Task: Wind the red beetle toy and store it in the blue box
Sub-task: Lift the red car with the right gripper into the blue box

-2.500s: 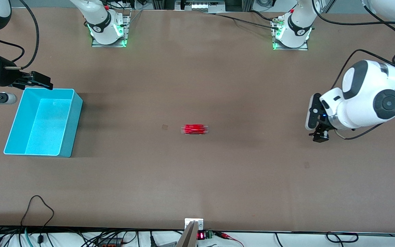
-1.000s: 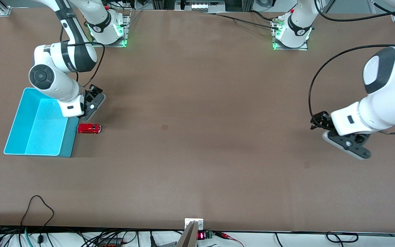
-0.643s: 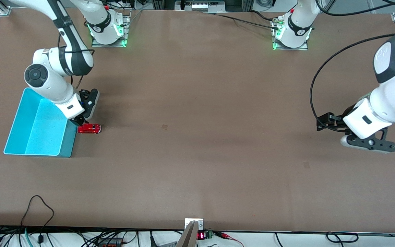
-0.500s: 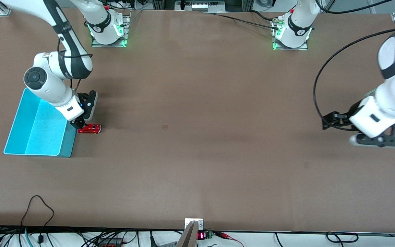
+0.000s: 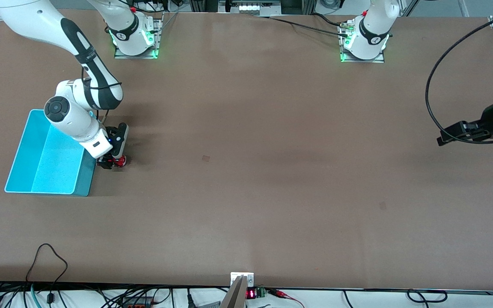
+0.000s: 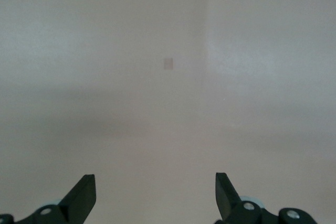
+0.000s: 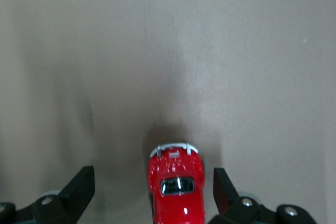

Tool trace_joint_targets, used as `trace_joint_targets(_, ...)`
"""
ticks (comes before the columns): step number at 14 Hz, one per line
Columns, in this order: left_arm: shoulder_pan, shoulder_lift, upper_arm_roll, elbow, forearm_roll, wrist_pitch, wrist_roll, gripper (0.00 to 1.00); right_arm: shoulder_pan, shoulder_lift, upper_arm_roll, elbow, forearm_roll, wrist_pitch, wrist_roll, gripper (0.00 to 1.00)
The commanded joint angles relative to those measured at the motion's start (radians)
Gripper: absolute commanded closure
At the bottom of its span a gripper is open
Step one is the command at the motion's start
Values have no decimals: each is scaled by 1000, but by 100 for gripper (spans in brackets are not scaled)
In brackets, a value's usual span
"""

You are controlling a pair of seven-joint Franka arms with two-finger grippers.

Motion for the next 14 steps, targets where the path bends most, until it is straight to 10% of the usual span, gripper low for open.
trace_joint_targets(1, -14, -91, -7, -136, 52, 63, 15, 0, -25, 6, -5, 16, -20, 9, -15, 0)
trace_joint_targets(6, 20, -145, -9, -221, 20, 123, 11, 0, -43, 29, -12, 16, -24, 46, -16, 11)
trace_joint_targets(9, 15, -141, -9, -218, 9, 115, 15, 0, -42, 28, -12, 17, -33, 49, -16, 89)
trace_joint_targets(14, 11, -136, -9, -177, 15, 106, 19, 0, -20, 14, 29, 66, -4, 45, 225, 98)
